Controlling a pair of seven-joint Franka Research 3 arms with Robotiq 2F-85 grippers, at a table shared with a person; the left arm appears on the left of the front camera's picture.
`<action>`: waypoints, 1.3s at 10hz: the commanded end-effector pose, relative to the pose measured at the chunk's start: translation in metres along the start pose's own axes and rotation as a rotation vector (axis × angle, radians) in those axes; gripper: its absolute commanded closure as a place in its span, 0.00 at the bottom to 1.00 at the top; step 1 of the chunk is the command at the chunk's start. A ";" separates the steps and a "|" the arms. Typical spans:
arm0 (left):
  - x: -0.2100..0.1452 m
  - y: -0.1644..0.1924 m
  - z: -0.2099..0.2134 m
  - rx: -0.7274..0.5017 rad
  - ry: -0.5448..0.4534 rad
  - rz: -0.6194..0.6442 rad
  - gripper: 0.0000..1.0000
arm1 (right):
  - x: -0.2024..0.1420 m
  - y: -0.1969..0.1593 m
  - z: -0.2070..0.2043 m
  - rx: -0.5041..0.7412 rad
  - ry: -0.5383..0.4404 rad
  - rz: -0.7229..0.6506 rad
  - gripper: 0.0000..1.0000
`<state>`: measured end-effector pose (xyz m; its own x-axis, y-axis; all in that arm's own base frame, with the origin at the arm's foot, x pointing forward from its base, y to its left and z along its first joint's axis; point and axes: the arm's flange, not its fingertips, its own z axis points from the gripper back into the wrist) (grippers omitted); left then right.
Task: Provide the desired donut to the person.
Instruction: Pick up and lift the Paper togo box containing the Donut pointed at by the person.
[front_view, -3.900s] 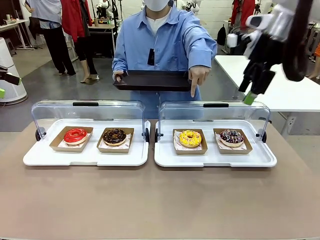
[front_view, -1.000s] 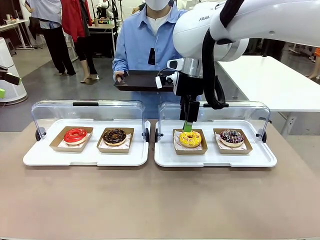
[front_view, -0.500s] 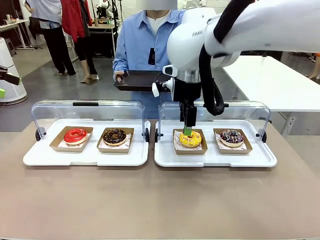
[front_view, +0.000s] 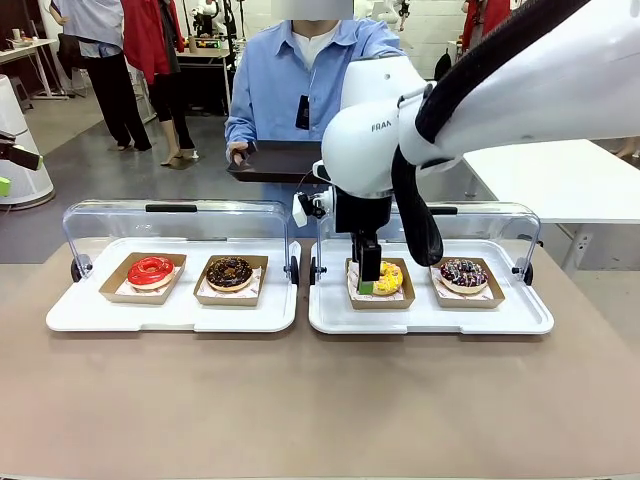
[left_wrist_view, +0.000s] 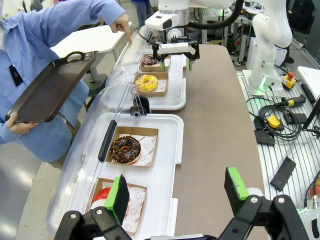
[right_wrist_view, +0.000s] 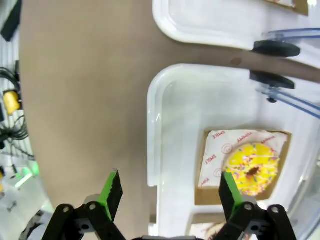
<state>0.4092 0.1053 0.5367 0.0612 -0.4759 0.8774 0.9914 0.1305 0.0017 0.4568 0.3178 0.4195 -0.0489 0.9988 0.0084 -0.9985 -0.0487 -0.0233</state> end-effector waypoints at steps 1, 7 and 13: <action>0.001 0.000 0.002 -0.002 -0.003 -0.002 0.00 | -0.006 0.008 -0.015 -0.067 -0.034 -0.015 0.00; 0.001 0.000 0.002 -0.002 -0.003 -0.002 0.00 | -0.015 -0.007 -0.046 -0.027 -0.035 -0.054 0.00; 0.001 0.000 0.002 -0.002 -0.003 -0.002 0.00 | -0.013 -0.002 -0.043 -0.017 -0.024 -0.022 0.00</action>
<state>0.4092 0.1053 0.5367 0.0612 -0.4758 0.8774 0.9914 0.1305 0.0016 0.4606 0.3052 0.3762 -0.0277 0.9991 0.0331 -0.9989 -0.0264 -0.0398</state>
